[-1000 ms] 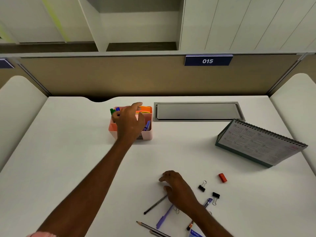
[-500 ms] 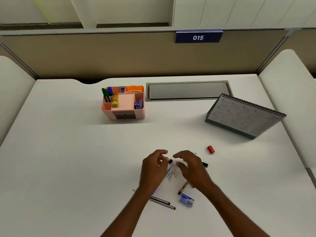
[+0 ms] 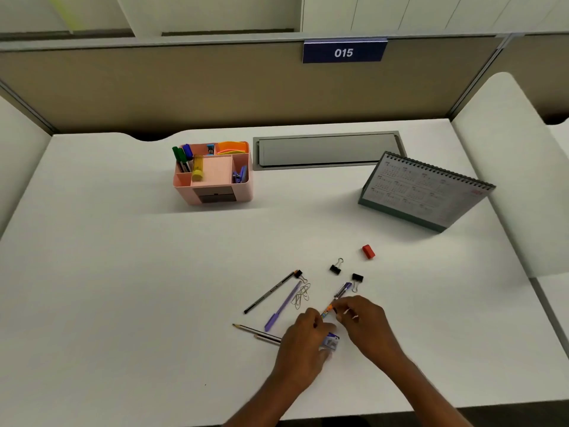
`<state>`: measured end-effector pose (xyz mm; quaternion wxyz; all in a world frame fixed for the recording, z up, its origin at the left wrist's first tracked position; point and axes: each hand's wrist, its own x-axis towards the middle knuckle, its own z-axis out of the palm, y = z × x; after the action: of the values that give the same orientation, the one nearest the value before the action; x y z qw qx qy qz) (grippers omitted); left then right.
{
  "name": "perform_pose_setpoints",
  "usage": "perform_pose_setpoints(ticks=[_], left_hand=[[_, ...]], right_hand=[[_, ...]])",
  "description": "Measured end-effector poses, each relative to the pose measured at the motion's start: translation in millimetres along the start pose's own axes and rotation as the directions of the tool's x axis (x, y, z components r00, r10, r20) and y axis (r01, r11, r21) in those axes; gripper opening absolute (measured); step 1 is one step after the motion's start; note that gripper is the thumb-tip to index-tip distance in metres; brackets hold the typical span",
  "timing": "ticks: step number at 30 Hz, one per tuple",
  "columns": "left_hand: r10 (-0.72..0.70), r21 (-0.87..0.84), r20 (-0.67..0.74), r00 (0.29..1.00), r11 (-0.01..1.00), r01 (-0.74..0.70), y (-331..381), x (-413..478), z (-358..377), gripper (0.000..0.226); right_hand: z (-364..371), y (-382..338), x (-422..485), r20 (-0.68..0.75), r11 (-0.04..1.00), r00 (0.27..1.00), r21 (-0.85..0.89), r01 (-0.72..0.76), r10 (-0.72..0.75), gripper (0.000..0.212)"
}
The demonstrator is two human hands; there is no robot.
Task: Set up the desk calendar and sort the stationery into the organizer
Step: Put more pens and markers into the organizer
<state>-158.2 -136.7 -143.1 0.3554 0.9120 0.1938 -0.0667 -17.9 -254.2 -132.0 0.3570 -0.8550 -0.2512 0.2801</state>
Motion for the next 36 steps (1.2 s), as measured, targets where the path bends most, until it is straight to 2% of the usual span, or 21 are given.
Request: perform_pose_setpoints(ticks=[3,6,9,15,19,22,26,30,36], left_hand=[[-0.010,0.017,-0.020,1.000,1.000,0.010,-1,1,7,0.038],[-0.019,-0.043,-0.037,0.999,0.999,0.018,-5,2,11,0.035],[-0.034,-0.122,-0.087,0.996,0.992,0.024,-10,3,11,0.034],[-0.139,-0.242,-0.244,0.960,0.967,0.079,-12,10,-7,0.044],[-0.165,-0.238,-0.380,0.910,0.968,0.076,-25,17,-31,0.050],[-0.226,-0.212,-0.510,0.830,0.968,0.133,-48,25,-52,0.048],[-0.287,-0.130,-0.584,0.759,0.956,0.262,-92,40,-66,0.056],[-0.282,0.010,-0.590,0.756,0.934,0.357,-131,59,-75,0.066],[-0.219,0.123,-0.567,0.794,0.931,0.344,-154,70,-82,0.064]], right_hand=[[3,4,-9,0.015,1.000,1.000,-0.028,-0.007,0.007,0.027],[7,9,-13,0.025,0.999,1.000,-0.044,-0.001,0.002,0.028],[9,9,-15,0.049,0.999,0.999,-0.051,-0.004,0.006,0.020],[10,-18,-8,0.061,0.986,0.996,0.151,-0.069,0.061,0.018],[9,-50,20,0.029,0.981,0.998,0.183,-0.064,0.060,0.018],[7,-79,52,-0.010,0.985,1.000,0.174,-0.009,0.011,0.020],[7,-125,97,-0.039,0.979,0.993,0.167,0.120,-0.115,0.020],[14,-180,143,-0.059,0.966,0.975,0.136,0.220,-0.214,0.019],[35,-247,207,-0.105,0.924,0.918,-0.014,0.383,-0.382,0.021]])
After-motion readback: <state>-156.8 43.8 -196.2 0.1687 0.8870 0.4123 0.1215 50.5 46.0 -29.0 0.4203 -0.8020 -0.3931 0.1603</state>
